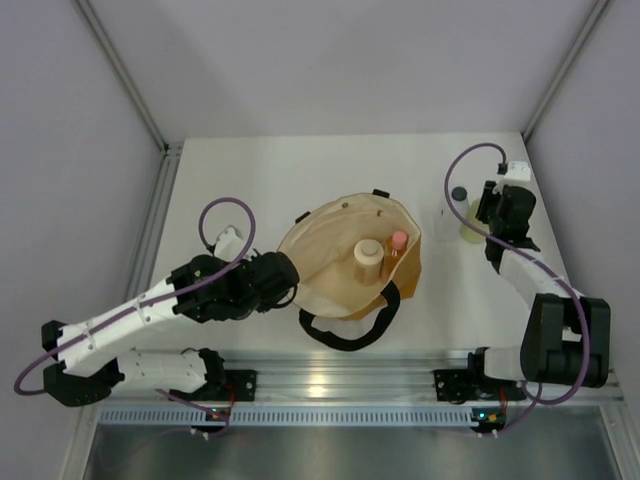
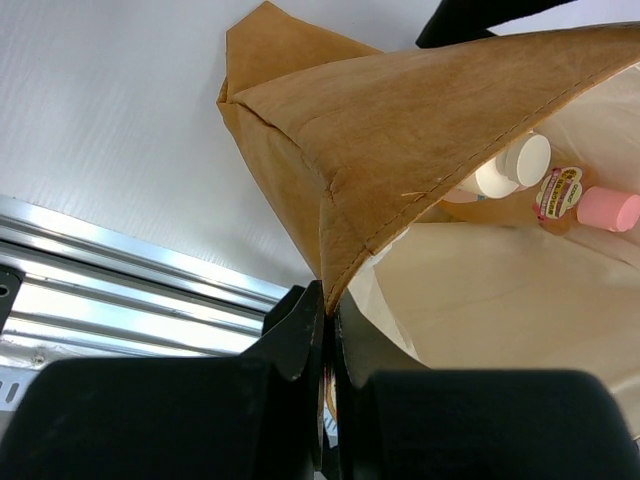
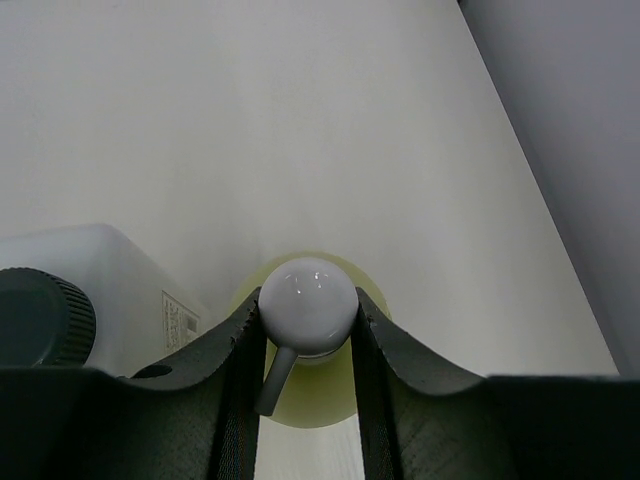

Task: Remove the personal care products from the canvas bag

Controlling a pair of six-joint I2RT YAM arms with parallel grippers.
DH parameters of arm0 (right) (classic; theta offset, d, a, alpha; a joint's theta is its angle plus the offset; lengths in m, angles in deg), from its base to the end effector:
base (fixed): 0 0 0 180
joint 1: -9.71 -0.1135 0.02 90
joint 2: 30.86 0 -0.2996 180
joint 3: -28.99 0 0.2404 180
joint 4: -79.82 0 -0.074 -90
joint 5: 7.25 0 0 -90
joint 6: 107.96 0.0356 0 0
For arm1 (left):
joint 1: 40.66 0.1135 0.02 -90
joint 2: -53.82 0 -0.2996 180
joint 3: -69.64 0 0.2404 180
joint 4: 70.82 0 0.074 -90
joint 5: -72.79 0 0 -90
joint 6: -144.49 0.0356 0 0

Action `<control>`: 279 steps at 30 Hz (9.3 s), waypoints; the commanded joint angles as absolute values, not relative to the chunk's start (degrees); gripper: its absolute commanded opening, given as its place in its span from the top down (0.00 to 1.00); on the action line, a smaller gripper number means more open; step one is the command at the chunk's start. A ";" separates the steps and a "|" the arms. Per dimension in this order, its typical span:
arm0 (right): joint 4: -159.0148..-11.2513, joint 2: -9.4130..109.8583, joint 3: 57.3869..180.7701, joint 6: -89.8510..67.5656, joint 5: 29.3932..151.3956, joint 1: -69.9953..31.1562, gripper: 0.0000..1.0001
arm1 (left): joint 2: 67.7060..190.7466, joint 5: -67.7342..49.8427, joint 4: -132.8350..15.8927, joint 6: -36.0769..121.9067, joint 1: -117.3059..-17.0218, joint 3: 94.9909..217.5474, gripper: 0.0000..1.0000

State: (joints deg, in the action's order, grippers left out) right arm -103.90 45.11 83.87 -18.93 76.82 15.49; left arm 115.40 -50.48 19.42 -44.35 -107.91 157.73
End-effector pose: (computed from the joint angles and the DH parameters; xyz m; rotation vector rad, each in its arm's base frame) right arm 0.2743 -0.0315 0.2850 0.1500 1.8701 -0.1781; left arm 0.0716 -0.1201 0.3912 -0.8391 2.3327 -0.4834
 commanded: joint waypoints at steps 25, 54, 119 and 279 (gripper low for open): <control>-67.32 33.75 121.47 -10.23 87.91 7.36 0.06 | 120.08 -51.48 14.04 -36.22 -108.16 160.65 1.00; -26.76 53.69 134.50 5.87 61.94 -45.58 0.33 | 121.32 -51.66 7.18 -32.95 -108.16 160.22 1.00; -40.03 55.80 132.56 -5.04 67.28 -37.31 1.00 | 119.74 -51.92 7.27 -36.38 -108.16 157.31 1.00; -74.86 34.98 103.37 -6.17 63.77 17.73 0.12 | 123.43 -52.97 7.18 -25.40 -108.08 164.52 1.00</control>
State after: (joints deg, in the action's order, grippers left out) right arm -82.92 38.11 96.57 -7.24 60.93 21.00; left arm 123.16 -51.56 7.86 -27.83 -107.91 162.07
